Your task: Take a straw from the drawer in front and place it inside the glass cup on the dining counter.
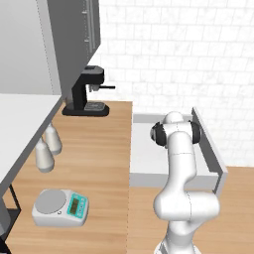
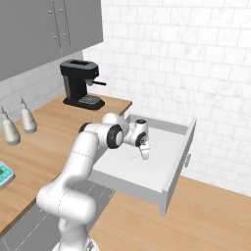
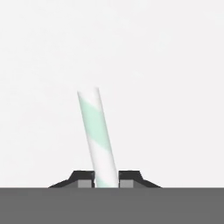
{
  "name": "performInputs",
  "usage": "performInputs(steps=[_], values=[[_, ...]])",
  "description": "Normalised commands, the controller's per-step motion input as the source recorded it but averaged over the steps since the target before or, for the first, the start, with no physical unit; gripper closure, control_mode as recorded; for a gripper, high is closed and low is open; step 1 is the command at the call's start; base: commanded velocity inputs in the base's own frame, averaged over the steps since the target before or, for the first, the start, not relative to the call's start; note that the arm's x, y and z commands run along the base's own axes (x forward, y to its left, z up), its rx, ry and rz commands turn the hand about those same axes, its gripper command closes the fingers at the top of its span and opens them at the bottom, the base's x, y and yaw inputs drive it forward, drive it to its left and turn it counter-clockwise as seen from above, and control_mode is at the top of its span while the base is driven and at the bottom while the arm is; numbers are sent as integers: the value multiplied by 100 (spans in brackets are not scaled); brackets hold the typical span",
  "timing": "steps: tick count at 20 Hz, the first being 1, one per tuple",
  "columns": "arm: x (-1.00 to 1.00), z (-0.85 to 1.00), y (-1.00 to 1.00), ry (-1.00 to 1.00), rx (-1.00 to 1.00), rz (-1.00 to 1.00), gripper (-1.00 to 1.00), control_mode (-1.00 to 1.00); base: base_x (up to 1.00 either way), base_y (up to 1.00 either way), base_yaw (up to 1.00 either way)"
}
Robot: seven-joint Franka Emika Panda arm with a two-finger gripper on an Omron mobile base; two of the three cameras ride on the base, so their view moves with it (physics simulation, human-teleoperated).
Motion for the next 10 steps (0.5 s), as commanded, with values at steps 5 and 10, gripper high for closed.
performInputs(steps=[5, 10], values=[[-21, 43, -1, -3, 0, -1, 100, -100, 0, 0, 0], [0, 100, 0, -2, 0, -1, 100, -100, 0, 0, 0]])
